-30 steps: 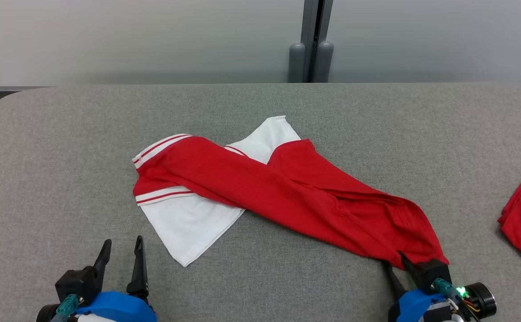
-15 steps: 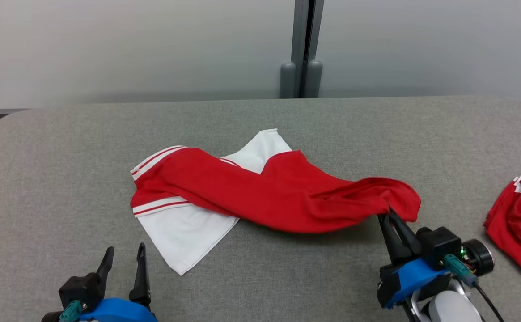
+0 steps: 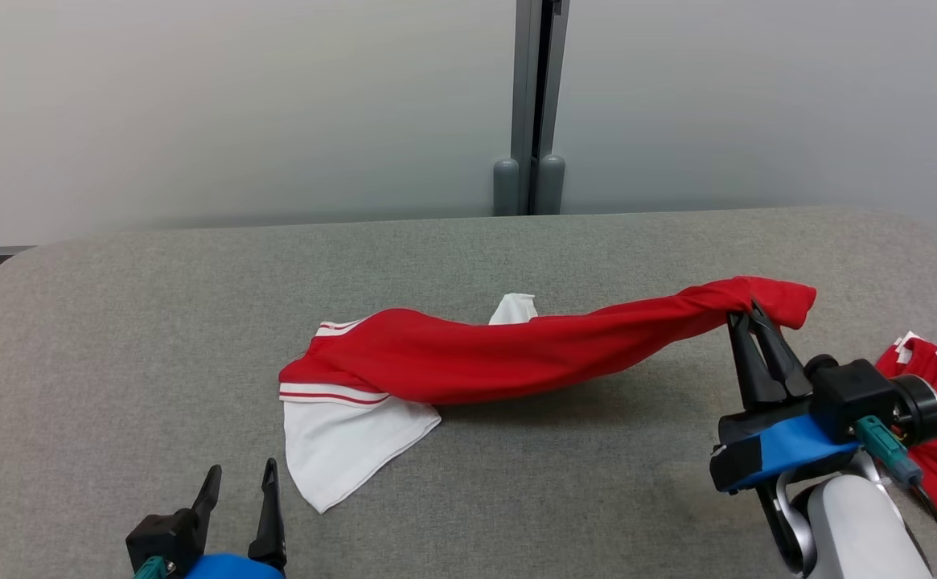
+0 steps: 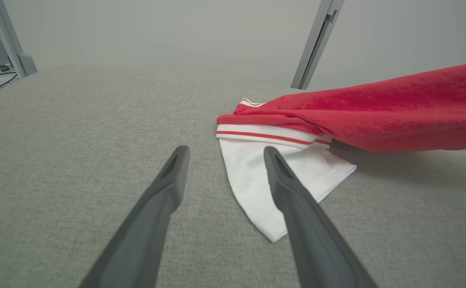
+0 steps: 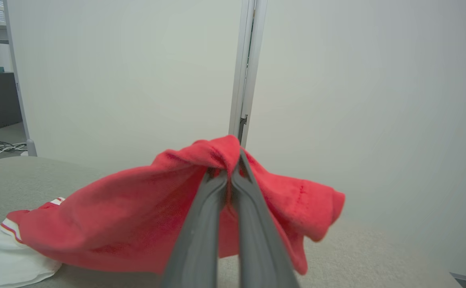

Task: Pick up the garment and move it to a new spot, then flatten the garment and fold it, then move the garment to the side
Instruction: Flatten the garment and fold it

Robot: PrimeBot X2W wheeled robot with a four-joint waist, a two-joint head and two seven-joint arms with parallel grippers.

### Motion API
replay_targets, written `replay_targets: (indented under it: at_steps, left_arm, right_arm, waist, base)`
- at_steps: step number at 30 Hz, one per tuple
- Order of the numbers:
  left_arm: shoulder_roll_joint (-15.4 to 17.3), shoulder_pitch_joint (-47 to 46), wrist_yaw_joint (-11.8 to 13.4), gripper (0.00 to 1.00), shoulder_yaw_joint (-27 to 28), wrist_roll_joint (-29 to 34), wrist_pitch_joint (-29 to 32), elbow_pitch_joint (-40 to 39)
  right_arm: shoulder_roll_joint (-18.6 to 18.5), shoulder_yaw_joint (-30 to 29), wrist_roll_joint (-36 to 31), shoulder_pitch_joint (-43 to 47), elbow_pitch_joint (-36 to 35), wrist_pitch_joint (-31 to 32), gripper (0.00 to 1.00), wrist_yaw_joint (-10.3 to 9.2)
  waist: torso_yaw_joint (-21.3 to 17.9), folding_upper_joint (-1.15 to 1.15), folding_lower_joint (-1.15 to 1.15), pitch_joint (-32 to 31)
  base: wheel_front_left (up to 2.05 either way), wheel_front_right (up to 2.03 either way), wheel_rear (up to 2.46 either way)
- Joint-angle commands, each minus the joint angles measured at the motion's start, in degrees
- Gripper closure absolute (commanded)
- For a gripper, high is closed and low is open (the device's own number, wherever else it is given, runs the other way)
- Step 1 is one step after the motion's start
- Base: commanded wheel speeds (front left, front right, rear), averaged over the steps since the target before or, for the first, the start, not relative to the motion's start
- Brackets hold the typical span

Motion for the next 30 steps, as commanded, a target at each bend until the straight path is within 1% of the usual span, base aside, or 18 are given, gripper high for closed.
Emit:
replay_targets:
  at_steps: [1, 4, 7, 14, 19, 24, 27, 29, 30]
  left_arm:
    - [-0.1, 0.5, -0.1, 0.0, -0.2, 0.1, -0.1, 0.0]
    - [-0.2, 0.5, -0.1, 0.0, -0.4, 0.2, -0.1, 0.1]
    - [-0.3, 0.5, -0.1, 0.0, -0.4, 0.1, -0.1, 0.2]
    - [-0.4, 0.6, -0.1, 0.0, -0.5, -0.2, -0.1, 0.2]
    - [-0.5, 0.3, -0.1, 0.0, -0.9, -0.5, -0.1, 0.1]
    - [-0.4, -1.4, -0.1, 0.0, -2.2, -1.4, -0.1, -0.2]
    - [-0.1, -2.6, -0.1, 0.0, -3.3, -1.9, -0.1, -0.5]
    - [0.5, -4.1, -0.1, 0.0, -4.6, -2.4, -0.1, -0.8]
    - [0.5, -4.1, -0.1, 0.0, -4.6, -2.4, -0.1, -0.8]
  right_arm:
    - [-0.2, -0.8, -1.1, -1.1, 0.6, -0.2, 1.0, 0.02]
    - [-0.2, -2.3, -2.1, -2.5, 1.6, -0.2, 1.0, 0.01]
    - [-0.2, -2.4, -2.1, -3.7, 2.0, -0.2, 1.0, 0.01]
    - [-0.2, -1.2, 1.0, -8.0, -0.2, -0.2, 1.0, 0.02]
    - [-0.2, -1.6, 2.6, -10.3, -2.0, -0.2, 1.0, 0.01]
    - [-0.2, -2.2, -0.4, -15.4, 1.8, -0.2, 1.0, 0.01]
    - [-0.2, -3.3, -4.4, -20.5, 7.0, 0.5, 1.0, 0.02]
    - [-0.2, -5.2, -8.2, -24.2, 11.3, 1.6, 1.0, 0.01]
    - [-0.2, -5.2, -8.2, -24.2, 11.3, 1.6, 1.0, 0.01]
  waist:
    - [0.2, 0.0, 0.01, 0.0]
    - [0.5, 0.0, 0.01, 0.0]
    - [0.8, 0.0, 0.01, 0.1]
    - [0.9, 0.0, 0.01, 0.6]
    - [1.5, 0.0, 0.01, 1.3]
    - [3.0, 0.0, 0.01, 3.9]
    - [4.5, 0.0, 0.01, 6.5]
    - [6.0, 0.0, 0.01, 8.7]
    - [6.0, 0.0, 0.01, 8.7]
  base:
    - [0.0, 0.0, 0.0]
    - [0.0, 0.0, 0.0]
    - [0.0, 0.0, 0.0]
    - [0.0, 0.0, 0.0]
    - [0.0, 0.0, 0.0]
    - [0.0, 0.0, 0.0]
    - [0.0, 0.0, 0.0]
    - [0.0, 0.0, 0.0]
    - [0.0, 0.0, 0.0]
